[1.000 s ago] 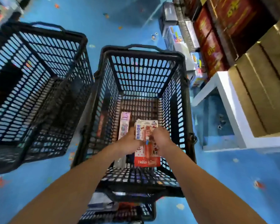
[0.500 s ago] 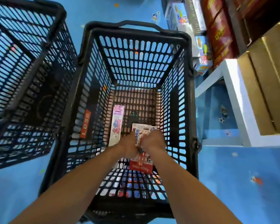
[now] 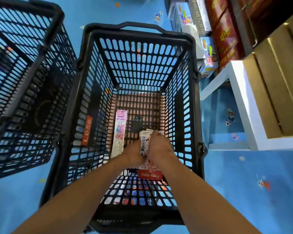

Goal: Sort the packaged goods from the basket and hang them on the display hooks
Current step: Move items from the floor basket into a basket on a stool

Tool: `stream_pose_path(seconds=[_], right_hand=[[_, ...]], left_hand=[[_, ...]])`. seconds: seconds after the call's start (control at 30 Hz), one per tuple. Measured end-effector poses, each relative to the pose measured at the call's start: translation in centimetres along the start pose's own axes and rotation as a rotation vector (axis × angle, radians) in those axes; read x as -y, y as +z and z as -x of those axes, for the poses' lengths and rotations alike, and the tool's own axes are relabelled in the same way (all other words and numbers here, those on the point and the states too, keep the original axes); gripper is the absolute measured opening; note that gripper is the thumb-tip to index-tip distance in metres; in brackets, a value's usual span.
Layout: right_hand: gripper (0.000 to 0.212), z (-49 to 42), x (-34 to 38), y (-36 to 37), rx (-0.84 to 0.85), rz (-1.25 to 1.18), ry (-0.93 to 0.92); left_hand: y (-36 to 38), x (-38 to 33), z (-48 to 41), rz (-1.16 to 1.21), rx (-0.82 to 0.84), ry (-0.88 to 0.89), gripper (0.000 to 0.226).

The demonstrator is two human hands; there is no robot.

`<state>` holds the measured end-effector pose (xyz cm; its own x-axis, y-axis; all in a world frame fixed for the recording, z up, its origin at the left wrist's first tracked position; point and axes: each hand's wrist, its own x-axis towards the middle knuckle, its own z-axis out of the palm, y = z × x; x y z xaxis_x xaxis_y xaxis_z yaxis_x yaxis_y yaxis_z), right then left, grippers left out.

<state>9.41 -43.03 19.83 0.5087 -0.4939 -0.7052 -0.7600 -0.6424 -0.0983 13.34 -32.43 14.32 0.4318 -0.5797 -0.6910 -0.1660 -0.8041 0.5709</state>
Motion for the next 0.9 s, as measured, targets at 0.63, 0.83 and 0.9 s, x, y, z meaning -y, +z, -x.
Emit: stream_pose_path(seconds=[0.63,0.83,0.9], right_hand=[[0.063,0.8,-0.4,0.5,-0.055,0.012,0.053],[0.06,1.1,-0.2,0.4,-0.102,0.095,0.001],[0.062,1.3,-0.3,0.3,-0.078,0.056,0.012]], left_hand=[[-0.5,-0.2,0.9,-0.002,0.053,0.003,0.035],[-1.1,-0.5,1.1,-0.058,0.017,0.003,0.007],[-1.4,-1.0,1.5,-0.072,0.04,0.015,0.01]])
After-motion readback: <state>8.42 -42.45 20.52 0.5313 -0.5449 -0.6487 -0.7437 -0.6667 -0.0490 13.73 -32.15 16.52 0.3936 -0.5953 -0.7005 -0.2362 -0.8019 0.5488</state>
